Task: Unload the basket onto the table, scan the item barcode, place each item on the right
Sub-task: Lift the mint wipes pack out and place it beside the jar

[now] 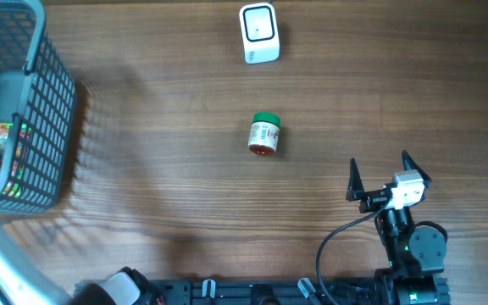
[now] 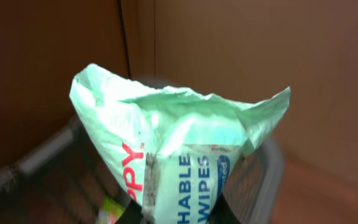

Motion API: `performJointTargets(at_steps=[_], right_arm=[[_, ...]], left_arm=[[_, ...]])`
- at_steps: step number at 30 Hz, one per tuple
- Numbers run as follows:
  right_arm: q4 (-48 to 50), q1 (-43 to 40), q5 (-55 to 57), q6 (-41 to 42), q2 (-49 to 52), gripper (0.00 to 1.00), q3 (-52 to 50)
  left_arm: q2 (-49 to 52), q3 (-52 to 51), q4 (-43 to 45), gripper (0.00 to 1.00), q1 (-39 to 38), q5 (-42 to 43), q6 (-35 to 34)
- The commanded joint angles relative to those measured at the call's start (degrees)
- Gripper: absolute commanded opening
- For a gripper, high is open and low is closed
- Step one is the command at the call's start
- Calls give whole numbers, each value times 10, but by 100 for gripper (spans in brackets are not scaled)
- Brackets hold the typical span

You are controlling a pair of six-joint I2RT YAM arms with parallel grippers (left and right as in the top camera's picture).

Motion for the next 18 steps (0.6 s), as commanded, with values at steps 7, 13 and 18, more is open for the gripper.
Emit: performJointTargets(at_steps=[7,13,18], right_arm=[[2,-2,7,0,-2,100,-1],[2,-2,7,0,-2,100,-1],[2,-2,7,-1,-2,100,-1]], left_arm=[[-119,7,-27,4,-87,3,-81],[-109,7,-196,4,-197,3,-140],[-63,4,-302,4,-288,3,-153]])
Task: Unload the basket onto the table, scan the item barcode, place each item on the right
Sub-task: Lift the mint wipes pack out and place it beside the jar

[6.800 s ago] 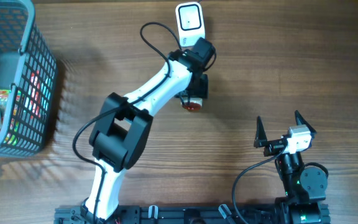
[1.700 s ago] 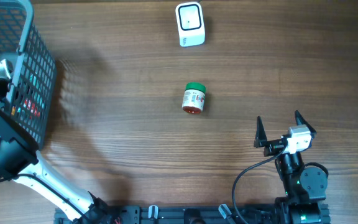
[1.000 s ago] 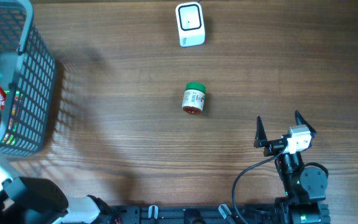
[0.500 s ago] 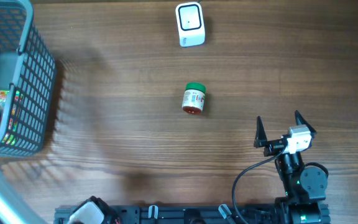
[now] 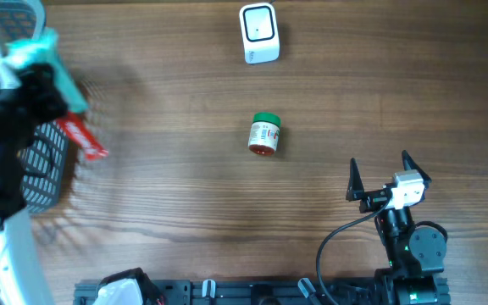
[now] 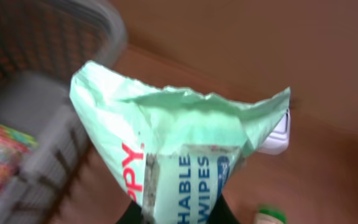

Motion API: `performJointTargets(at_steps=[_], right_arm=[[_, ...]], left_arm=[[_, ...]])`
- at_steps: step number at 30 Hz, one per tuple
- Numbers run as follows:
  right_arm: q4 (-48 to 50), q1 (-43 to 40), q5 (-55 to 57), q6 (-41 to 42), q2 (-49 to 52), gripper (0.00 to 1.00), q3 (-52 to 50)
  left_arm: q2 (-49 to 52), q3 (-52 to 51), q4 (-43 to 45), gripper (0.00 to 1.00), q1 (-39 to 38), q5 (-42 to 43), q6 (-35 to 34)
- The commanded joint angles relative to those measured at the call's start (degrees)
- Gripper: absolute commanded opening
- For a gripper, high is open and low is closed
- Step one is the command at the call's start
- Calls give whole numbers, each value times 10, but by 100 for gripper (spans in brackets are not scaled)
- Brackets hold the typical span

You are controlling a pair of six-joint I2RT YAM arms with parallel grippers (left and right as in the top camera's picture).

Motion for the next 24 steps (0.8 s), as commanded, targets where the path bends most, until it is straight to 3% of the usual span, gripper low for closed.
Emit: performJointTargets(at_steps=[1,7,15,17,18,19,24], right_arm=[[2,-2,7,-1,-3,100,-1],[2,-2,7,-1,-3,100,-1],[2,-2,7,-1,-3,100,-1],[2,-2,7,-1,-3,100,-1],[2,-2,7,-1,-3,100,-1],[2,-2,7,0,-3,100,-1],[2,-2,7,0,-3,100,-1]], left_arm=[[41,-5,-50,4,-69,5,-27],[107,-80,-62,4,-158,5,-28],[213,-243,71,7,-266,5,-86],[236,-265,103,49,-282,5,-91],[247,-270,111,82,-288,5,-91],[260,-271,115,98,-294,5,-91],[266,-266,125,100,-298,5,-90]])
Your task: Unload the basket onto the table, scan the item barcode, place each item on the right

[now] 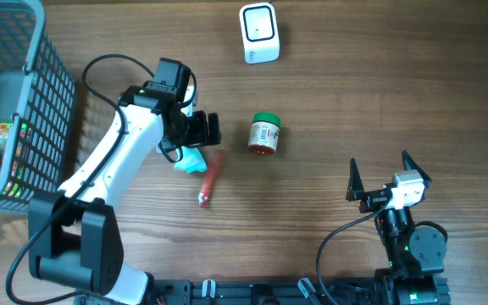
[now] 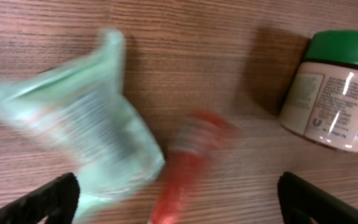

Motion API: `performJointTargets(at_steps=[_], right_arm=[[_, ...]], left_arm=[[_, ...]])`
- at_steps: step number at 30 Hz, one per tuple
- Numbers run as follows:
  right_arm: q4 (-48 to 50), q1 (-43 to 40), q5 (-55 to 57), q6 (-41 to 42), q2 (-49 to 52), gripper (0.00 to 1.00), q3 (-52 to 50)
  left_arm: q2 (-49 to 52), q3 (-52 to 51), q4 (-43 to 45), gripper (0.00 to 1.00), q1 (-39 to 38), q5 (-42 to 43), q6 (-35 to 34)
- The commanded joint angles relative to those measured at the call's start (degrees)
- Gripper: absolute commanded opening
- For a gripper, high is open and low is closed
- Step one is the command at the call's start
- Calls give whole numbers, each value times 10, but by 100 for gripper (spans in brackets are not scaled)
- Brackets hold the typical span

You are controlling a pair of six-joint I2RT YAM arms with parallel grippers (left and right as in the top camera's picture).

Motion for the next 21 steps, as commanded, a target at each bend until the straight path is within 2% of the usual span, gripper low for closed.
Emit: performJointTargets(at_steps=[1,7,14,19,21], right_arm=[[2,-2,7,-1,-2,100,0],[2,-2,7,-1,-2,99,0],[2,-2,7,-1,-2,100,0],[2,-2,7,-1,-2,100,0],[2,-2,7,-1,-2,100,0]], left_arm=[[-8,10,6,100,2,3,-9],[-32,22,0,100,3,1,-9],[-31,22,-30,100,3,-83,-9],[-23,17,-17,100,3,-88,-9],[-16,15,-14,93,3,-96,-9]])
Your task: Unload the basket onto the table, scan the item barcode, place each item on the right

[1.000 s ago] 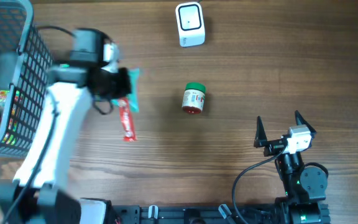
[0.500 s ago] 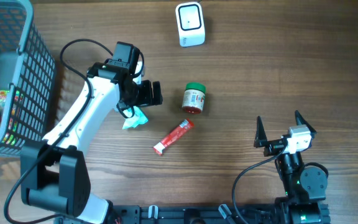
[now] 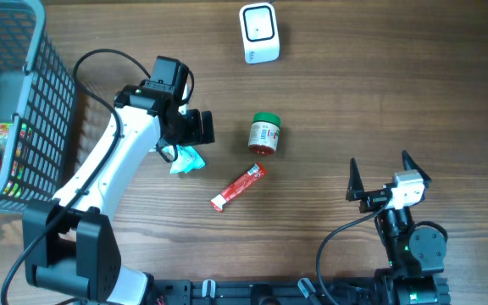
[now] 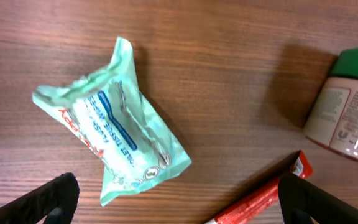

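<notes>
A pale green pack of wipes (image 4: 114, 124) lies on the wooden table, just below my left gripper (image 3: 191, 138) in the overhead view. That gripper is open, and its black fingertips (image 4: 48, 199) stand wide apart with nothing between them. A red tube (image 3: 237, 187) lies slanted to the right of the pack (image 3: 185, 159). A green-lidded jar (image 3: 264, 134) lies on its side right of the gripper. The white scanner (image 3: 259, 32) stands at the far edge. My right gripper (image 3: 384, 174) is open at the near right, far from everything.
A grey mesh basket (image 3: 45, 110) with colourful packets inside fills the far left. The left arm stretches from the near left edge across the table beside it. A black cable loops by the right arm's base.
The red tube lay upright in the view under the left gripper and now lies slanted further right. The wipes pack, blurred before, lies still. The left gripper has shifted slightly left, still open.
My left gripper was shut on the wipes pack over the basket. Then it held the pack beside the basket, a red tube hanging with it. Then it was open left of the jar, with pack and tube below. Both now lie on the table.
</notes>
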Motion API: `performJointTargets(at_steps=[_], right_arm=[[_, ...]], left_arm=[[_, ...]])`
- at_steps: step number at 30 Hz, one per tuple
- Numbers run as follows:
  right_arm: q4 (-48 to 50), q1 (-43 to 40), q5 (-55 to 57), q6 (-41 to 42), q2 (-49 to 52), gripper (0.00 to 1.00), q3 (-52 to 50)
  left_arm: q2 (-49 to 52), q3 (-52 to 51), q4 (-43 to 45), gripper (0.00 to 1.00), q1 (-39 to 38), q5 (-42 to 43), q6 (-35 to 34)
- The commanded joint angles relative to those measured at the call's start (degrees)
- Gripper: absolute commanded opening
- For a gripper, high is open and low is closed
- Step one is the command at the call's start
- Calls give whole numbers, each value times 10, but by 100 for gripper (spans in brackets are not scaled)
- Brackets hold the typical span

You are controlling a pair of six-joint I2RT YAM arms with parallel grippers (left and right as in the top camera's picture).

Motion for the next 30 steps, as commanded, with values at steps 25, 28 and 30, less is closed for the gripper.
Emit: performJointTargets(at_steps=[25,28,30], right_arm=[[2,-2,7,-1,-2,100,0],[2,-2,7,-1,-2,100,0],[2,-2,7,-1,-2,100,0]], left_arm=[[12,-64,14,82,-38,75,73],[12,-66,23,100,-37,43,53],[10,-64,35,100,-28,26,39]])
